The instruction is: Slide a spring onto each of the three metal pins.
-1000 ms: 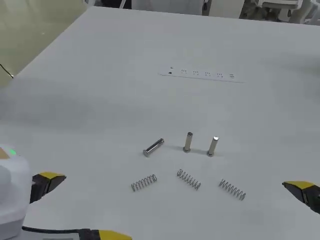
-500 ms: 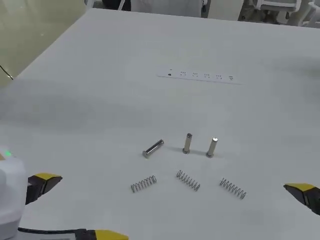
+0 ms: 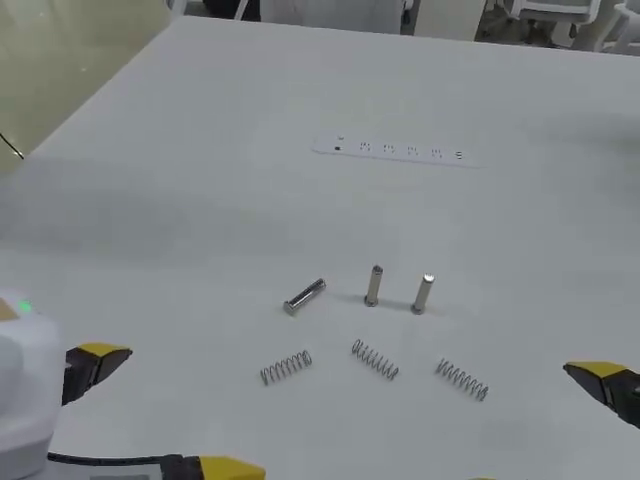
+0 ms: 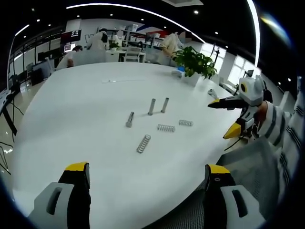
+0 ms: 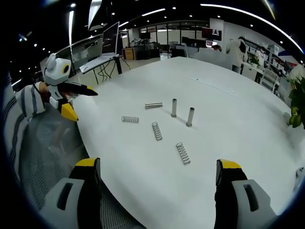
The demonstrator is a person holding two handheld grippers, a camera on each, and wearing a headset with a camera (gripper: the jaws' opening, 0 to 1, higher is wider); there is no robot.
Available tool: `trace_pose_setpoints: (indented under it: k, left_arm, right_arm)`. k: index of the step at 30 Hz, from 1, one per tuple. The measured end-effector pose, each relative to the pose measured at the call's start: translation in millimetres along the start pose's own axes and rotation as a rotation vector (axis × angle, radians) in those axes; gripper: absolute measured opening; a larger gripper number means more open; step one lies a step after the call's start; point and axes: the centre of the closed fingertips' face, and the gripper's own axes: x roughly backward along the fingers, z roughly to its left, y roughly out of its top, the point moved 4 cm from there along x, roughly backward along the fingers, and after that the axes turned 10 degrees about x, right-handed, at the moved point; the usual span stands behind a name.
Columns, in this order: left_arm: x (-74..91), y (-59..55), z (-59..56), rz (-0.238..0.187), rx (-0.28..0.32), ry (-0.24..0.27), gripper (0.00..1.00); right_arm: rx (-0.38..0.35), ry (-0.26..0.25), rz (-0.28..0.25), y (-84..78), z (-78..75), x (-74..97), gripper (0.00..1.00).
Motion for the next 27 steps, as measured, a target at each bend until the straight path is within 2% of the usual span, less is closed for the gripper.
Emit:
trace_pose_setpoints:
  k: [6, 11, 16, 23, 27]
  left_arm:
    - [1.0, 0.5, 4.4, 0.004, -0.005, 0.015, 0.98]
    - [1.3, 5.6, 7.7, -0.004, -0.005, 0.023, 0.98]
    - [-3.4, 10.2, 9.7, 0.008, -0.034, 0.010, 0.98]
    - [-11.8, 20.6, 18.2, 0.022, -0.080, 0.001, 0.98]
    - [-15.7, 27.7, 23.4, 0.014, -0.079, -0.016, 0.98]
  right_arm:
    - [-0.021, -0.006, -0.009, -0.4, -0.4, -0.1, 1.00]
    - [-0.038, -0.008, -0.009, -4.5, 0.0, -1.2, 1.00]
    - [-0.041, -0.010, -0.008, -6.8, -0.8, -1.7, 1.00]
    - [-0.037, -0.007, -0.012, -4.7, -2.1, -3.8, 1.00]
    - [-0.033, -0.004, -0.009, -4.0, -1.9, -4.8, 1.00]
